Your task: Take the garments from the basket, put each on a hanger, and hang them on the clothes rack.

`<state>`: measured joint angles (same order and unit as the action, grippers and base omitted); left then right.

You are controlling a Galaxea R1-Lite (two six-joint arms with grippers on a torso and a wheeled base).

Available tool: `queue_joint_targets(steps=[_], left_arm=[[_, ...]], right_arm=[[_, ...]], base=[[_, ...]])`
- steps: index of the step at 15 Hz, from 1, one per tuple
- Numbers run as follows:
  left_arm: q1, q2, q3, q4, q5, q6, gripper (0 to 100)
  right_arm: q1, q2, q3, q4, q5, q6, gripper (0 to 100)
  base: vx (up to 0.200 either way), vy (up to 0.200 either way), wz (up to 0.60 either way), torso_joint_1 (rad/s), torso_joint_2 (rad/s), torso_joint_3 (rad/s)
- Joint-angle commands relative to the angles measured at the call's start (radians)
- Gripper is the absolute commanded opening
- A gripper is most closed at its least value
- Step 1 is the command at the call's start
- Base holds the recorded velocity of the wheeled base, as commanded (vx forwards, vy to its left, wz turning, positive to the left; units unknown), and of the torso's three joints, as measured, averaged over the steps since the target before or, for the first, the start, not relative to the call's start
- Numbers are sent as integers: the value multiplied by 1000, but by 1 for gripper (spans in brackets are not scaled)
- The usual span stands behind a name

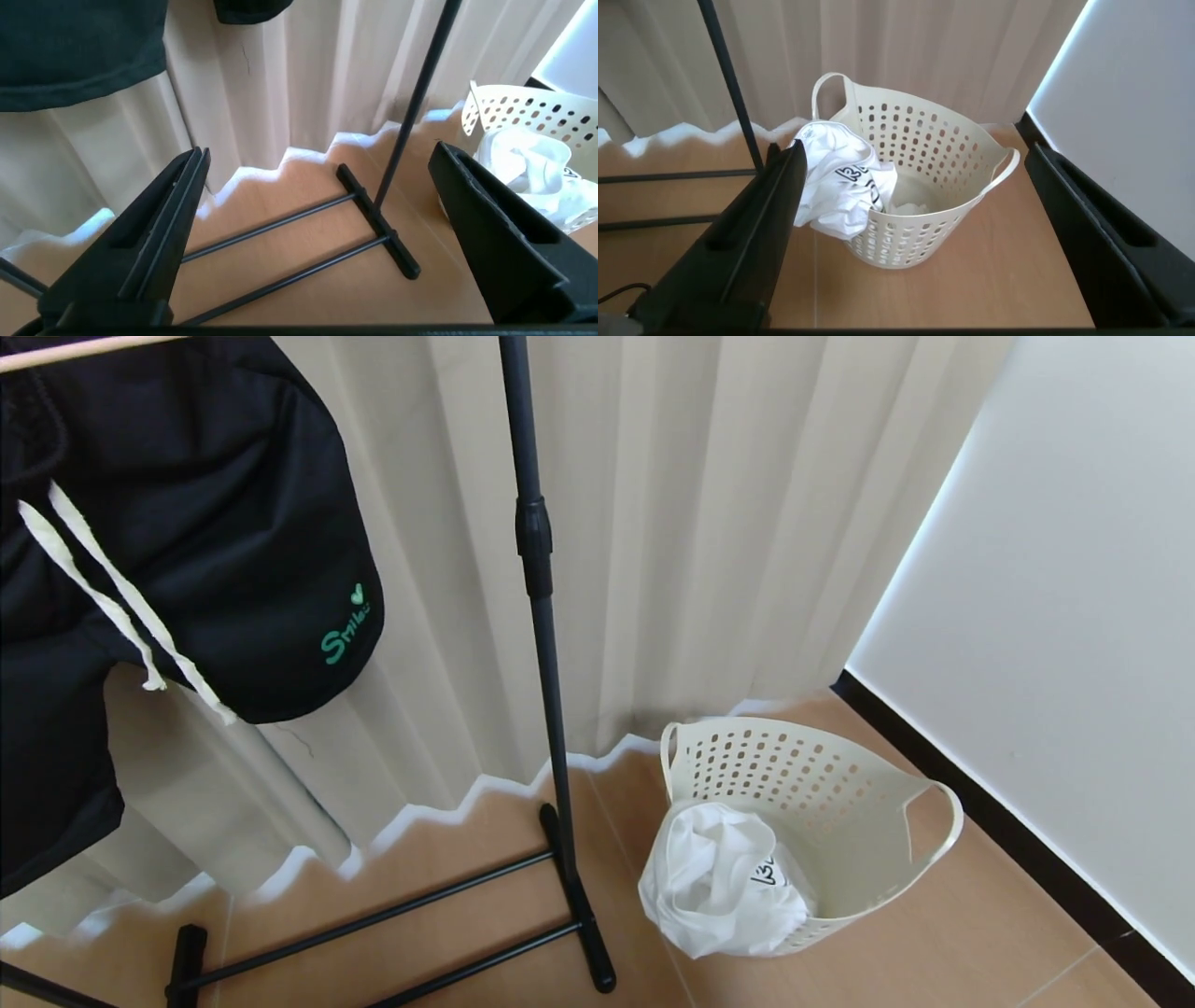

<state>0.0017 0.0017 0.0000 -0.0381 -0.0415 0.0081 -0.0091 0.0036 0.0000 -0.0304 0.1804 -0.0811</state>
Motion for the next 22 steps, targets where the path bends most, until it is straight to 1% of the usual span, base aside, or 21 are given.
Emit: queue_joint_targets(steps=[1,22], left_arm=[[0,1,0,0,0,-2,100],[0,1,0,0,-1,0,100]], right_arm=[[0,1,0,0,1,0,100],[0,1,0,3,2,-9,100]], base=[[0,0,0,7,-2,-188],[0,0,0,3,2,-197]])
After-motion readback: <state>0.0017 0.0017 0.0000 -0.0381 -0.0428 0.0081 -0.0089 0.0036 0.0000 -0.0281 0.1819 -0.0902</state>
